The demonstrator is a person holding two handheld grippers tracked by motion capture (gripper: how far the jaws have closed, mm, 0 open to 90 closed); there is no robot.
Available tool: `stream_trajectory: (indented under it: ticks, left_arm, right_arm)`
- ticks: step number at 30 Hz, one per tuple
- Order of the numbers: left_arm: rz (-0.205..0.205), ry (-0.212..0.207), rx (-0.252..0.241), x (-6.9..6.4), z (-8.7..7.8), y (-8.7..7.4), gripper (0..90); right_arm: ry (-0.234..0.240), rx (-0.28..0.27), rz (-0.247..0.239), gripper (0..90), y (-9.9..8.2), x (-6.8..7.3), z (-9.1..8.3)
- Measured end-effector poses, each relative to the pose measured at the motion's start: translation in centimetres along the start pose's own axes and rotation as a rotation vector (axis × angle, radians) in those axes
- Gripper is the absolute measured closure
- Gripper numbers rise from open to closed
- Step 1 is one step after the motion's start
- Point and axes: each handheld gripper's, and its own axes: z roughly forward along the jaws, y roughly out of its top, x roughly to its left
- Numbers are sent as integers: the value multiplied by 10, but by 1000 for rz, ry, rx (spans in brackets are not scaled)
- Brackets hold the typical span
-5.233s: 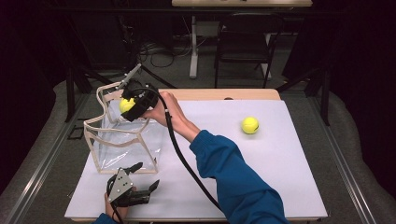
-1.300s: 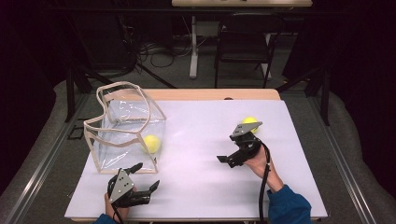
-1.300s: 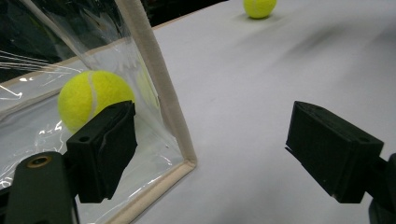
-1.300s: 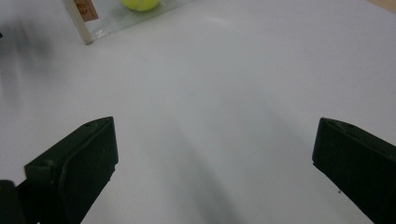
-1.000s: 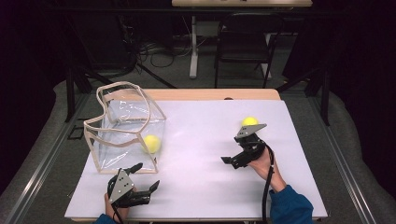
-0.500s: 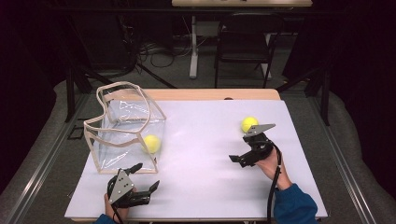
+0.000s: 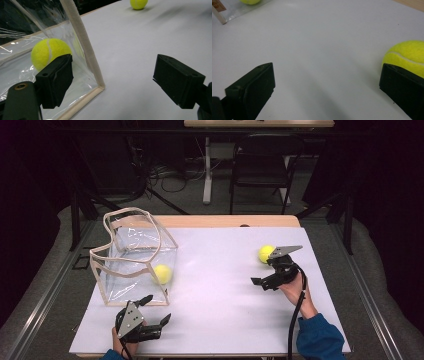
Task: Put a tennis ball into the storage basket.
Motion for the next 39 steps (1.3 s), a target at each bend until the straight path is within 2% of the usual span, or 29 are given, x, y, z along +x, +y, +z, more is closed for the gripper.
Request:
stream_trajectory:
  ticks: [16,28,34,36,38,39]
  left_arm:
    - [-1,0,-4,0,-1,0,160]
    - [0,-3,1,0,0,0,160]
    - [1,-8,1,0,1,0,160]
    - [1,-8,0,-1,2,0,160]
    - [2,-9,2,-1,2,0,160]
    - [0,-7,1,0,1,0,160]
  right_arm:
    - [-35,-4,31,0,16,-22,-1]
    - [-69,-2,64,0,19,-41,1]
    - [-90,25,77,0,16,-50,9]
    - [-109,25,96,0,16,-56,12]
    - [-89,3,134,0,17,-63,15]
    - [-96,8,137,0,18,-66,16]
